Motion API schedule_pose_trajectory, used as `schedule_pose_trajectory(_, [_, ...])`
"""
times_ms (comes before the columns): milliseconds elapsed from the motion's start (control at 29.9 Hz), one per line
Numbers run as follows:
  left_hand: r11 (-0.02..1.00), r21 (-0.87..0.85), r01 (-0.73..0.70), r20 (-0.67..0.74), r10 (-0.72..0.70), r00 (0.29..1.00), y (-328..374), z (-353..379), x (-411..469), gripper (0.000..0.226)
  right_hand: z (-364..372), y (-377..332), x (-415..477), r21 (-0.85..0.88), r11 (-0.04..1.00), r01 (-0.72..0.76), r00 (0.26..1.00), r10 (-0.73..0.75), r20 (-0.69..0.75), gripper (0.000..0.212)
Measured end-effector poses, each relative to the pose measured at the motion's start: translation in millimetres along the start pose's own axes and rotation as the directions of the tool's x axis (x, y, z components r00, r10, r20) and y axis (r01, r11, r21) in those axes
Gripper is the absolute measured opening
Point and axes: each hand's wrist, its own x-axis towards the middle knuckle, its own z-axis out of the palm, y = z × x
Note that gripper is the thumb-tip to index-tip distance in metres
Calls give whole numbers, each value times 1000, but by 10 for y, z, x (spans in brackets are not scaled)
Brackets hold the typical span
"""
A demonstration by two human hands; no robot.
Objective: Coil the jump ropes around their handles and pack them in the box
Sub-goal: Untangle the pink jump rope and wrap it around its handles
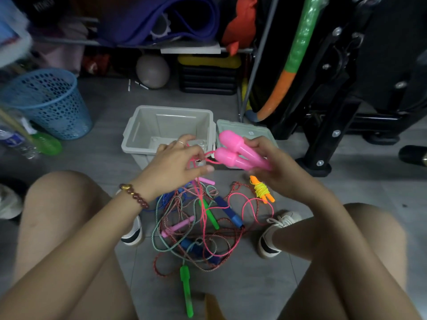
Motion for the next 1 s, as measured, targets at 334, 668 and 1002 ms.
schedule_pose_trajectory(334, [959, -39, 282, -2, -283, 959, -111, -230, -14, 51, 23, -154, -8, 737, 666, -111, 990, 135, 27, 48])
schedule_pose_trajectory(668, [273, -956, -108, -171, -219, 961, 437, 79, 114, 30, 234, -267, 74, 971, 167, -173, 984, 75, 162, 41])
schedule_pose_trajectory(1002, [803, -588, 95, -41, -147, 988, 643, 406, 124, 26, 323, -306, 233, 892, 451, -19, 960, 257, -110, 27])
